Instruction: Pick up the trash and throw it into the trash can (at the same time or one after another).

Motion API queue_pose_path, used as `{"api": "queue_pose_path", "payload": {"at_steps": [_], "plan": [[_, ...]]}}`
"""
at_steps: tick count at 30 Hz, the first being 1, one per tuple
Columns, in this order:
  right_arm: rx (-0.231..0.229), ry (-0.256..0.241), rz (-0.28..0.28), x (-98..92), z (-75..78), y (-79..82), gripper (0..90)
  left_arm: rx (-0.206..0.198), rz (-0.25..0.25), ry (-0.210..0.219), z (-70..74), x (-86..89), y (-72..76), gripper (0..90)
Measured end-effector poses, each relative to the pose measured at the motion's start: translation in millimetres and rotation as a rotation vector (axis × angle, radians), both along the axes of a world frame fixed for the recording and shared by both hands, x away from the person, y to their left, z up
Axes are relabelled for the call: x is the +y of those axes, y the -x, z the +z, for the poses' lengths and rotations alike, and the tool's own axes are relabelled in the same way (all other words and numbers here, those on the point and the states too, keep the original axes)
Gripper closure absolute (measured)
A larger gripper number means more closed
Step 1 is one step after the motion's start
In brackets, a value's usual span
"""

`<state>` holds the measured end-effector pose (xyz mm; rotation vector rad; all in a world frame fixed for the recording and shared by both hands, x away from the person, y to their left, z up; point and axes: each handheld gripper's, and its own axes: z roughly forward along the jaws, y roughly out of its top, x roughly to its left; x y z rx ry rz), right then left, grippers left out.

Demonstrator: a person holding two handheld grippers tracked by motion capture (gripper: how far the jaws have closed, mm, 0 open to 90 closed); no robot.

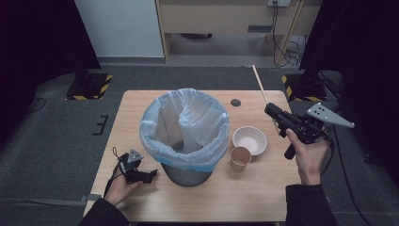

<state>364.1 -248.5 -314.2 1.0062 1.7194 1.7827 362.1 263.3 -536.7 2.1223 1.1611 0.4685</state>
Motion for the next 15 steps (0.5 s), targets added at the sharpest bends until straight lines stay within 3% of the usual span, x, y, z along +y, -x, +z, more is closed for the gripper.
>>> {"api": "queue_pose_path", "payload": {"at_steps": [15], "plan": [[-0.064,-0.013,0.068,19.7,21.0,17.1,85.6,0.000,0.000,0.000,0.0,0.0,0.0,0.0]]}}
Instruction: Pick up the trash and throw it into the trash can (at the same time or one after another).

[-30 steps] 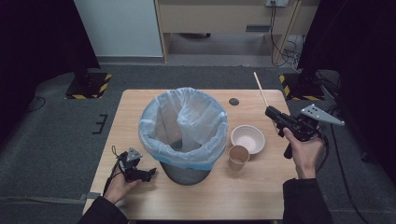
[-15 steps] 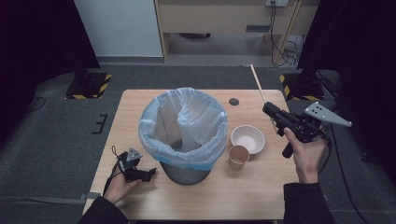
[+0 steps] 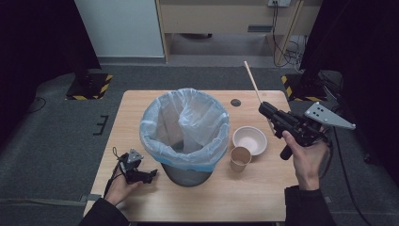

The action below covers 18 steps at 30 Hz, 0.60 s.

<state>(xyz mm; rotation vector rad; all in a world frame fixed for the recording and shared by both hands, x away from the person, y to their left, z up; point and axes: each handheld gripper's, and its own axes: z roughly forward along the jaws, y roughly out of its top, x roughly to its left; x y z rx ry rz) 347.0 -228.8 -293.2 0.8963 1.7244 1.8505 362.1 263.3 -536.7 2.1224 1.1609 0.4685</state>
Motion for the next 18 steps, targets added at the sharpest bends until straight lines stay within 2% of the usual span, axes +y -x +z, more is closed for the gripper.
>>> {"api": "queue_pose_path", "payload": {"at_steps": [18], "plan": [[-0.029,-0.012,0.059,22.6,14.6,4.3,85.6,0.000,0.000,0.000,0.0,0.0,0.0,0.0]]}}
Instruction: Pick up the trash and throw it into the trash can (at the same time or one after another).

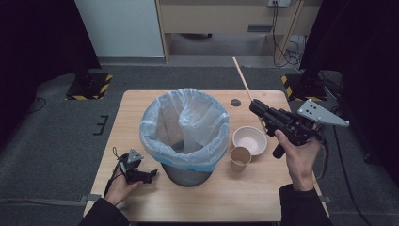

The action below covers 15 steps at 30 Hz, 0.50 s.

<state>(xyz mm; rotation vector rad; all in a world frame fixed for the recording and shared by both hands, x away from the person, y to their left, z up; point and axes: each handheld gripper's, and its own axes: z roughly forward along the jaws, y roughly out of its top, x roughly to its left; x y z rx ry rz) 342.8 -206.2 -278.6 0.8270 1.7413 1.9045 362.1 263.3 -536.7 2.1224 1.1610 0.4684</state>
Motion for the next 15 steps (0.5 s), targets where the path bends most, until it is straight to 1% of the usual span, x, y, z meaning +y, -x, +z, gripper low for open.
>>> {"api": "queue_pose_path", "payload": {"at_steps": [2,3,7,15], "plan": [[-0.002,0.001,0.004,1.6,0.9,-0.4,85.6,0.000,0.000,0.000,0.0,0.0,0.0,0.0],[-0.007,0.004,0.012,7.1,4.4,-0.8,85.6,0.000,0.000,0.000,0.0,0.0,0.0,0.0],[-0.016,0.005,0.032,18.3,10.1,-1.3,85.6,0.000,0.000,0.000,0.0,0.0,0.0,0.0],[-0.015,0.012,0.066,39.8,14.5,-5.6,85.6,0.000,0.000,0.000,0.0,0.0,0.0,0.0]]}}
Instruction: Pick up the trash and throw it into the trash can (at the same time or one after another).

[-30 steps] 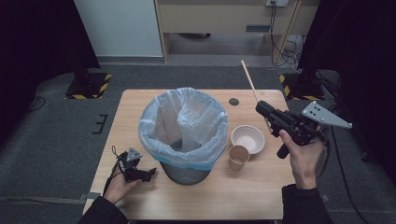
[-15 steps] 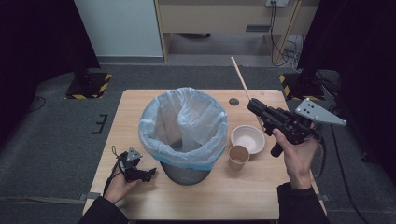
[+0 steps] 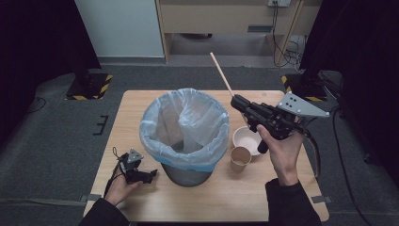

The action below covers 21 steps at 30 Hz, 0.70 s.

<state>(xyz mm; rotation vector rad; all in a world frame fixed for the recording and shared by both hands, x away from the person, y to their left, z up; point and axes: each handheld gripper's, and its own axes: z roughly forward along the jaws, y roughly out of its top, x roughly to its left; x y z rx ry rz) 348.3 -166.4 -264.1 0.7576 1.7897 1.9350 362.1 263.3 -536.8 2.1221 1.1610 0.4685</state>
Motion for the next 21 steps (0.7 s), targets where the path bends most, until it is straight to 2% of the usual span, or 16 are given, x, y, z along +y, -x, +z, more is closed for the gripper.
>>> {"api": "queue_pose_path", "payload": {"at_steps": [10,21], "plan": [[0.004,0.015,0.035,25.3,2.8,-5.4,85.6,0.000,0.000,0.000,0.0,0.0,0.0,0.0],[0.014,0.029,0.057,44.7,0.1,-11.5,85.6,0.000,0.000,0.000,0.0,0.0,0.0,0.0]]}}
